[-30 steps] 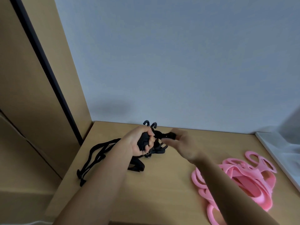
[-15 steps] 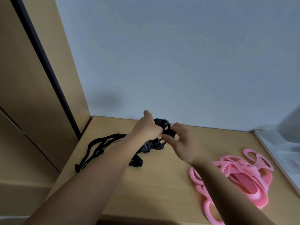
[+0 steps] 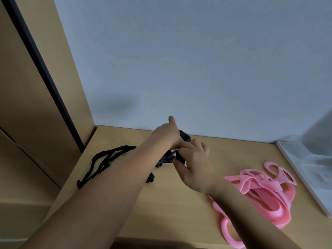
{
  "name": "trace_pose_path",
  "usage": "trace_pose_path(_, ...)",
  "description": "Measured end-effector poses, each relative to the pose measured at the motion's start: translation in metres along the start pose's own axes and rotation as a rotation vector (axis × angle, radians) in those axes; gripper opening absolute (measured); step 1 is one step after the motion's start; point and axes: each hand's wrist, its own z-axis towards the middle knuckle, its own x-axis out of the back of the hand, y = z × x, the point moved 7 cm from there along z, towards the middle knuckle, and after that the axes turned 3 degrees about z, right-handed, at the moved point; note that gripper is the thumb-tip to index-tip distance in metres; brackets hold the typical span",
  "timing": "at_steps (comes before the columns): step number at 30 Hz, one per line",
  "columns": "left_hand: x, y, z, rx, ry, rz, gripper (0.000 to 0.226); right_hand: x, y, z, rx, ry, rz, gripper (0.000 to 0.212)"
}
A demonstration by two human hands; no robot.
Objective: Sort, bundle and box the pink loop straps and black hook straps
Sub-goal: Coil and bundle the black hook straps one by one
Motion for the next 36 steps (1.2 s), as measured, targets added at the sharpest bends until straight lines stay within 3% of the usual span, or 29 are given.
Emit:
trace_pose_path(3,-0.005,0.016,-0.005,-0.164,0.041,0.157,0.058,0.016,-0.002,0.002,0.087,-0.027,-0.064,0.017)
trace_pose_path(7,-0.009,0.023,-0.007,-0.252,0.040,0.347,0.057,0.022,0.011,0.009,-0.088,-0.161,0.088,0.027)
trace_pose_path(9,-0.010,0.028,-0.010,-0.282,0.051,0.379,0.053,0.024,0.016,0.014,-0.198,-0.134,0.187,0.027)
trace_pose_path(13,-0.010,0.031,-0.017,-0.270,0.063,0.355,0.038,0.032,0.041,0.023,-0.466,-0.019,0.616,0.028)
trace_pose_path(17,-0.009,0.030,-0.024,-0.388,0.077,0.305,0.031,0.025,0.066,0.019,-0.779,0.033,1.113,0.034)
trace_pose_path(20,-0.015,0.018,-0.026,-0.437,0.050,0.205,0.019,0.002,0.071,0.007,-1.154,-0.074,1.419,0.035)
trace_pose_path(23,-0.022,0.002,-0.030,-0.422,0.027,0.031,0.011,-0.008,0.063,0.003,-1.291,-0.114,1.571,0.027)
trace_pose_path(30,-0.016,-0.023,-0.048,-0.346,0.148,-0.476,0.015,-0.009,0.032,0.013,-1.202,-0.186,1.740,0.015)
trace_pose_path(33,-0.014,-0.031,-0.053,-0.311,0.288,-0.570,0.028,-0.006,0.022,0.017,-1.091,-0.147,1.709,0.023)
trace_pose_path(36,-0.008,-0.036,-0.056,-0.312,0.420,-0.567,0.024,-0.003,0.024,0.020,-1.016,-0.102,1.601,0.032)
